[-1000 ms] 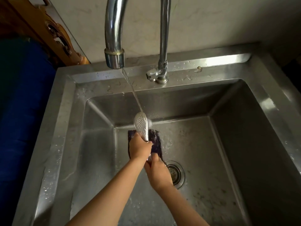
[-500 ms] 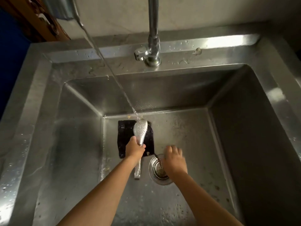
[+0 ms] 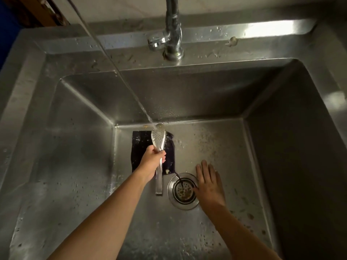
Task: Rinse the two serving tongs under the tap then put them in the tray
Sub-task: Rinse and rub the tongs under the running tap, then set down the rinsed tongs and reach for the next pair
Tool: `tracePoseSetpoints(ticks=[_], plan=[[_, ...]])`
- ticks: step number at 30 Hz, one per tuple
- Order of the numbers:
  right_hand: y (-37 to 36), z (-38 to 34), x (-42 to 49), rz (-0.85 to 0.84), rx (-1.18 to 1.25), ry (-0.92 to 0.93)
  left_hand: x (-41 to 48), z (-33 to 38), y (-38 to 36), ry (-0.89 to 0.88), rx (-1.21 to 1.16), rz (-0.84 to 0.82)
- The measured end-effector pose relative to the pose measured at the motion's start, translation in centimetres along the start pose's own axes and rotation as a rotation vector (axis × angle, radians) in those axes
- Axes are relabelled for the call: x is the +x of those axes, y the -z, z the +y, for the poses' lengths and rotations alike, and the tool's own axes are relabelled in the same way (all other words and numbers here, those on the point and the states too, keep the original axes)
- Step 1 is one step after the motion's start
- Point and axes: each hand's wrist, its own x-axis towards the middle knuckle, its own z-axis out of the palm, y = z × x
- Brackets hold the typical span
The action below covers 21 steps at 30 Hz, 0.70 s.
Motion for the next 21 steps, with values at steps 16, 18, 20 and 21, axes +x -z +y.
tracePoseSetpoints(ticks=[16,18,20,21], plan=[[5.1,-0.6,-3.1,-0.225,0.153,-0.1,-5.5,0.3,2.5,-0.133,1.067,-0.009],[6.9,-1.1,-4.2,-0.216,0.185,-0.1,-7.3,1.0,2.6,-0.144,1.178,-0.078],[9.0,-1.3,-5.5,-0.197,0.204,-0.105,-9.2,2.2,2.5,-0.173,1.275,-0.14],[10.1,-1.2,-6.3,-0.193,0.207,-0.111,-10.2,3.1,2.4,-0.191,1.311,-0.182]])
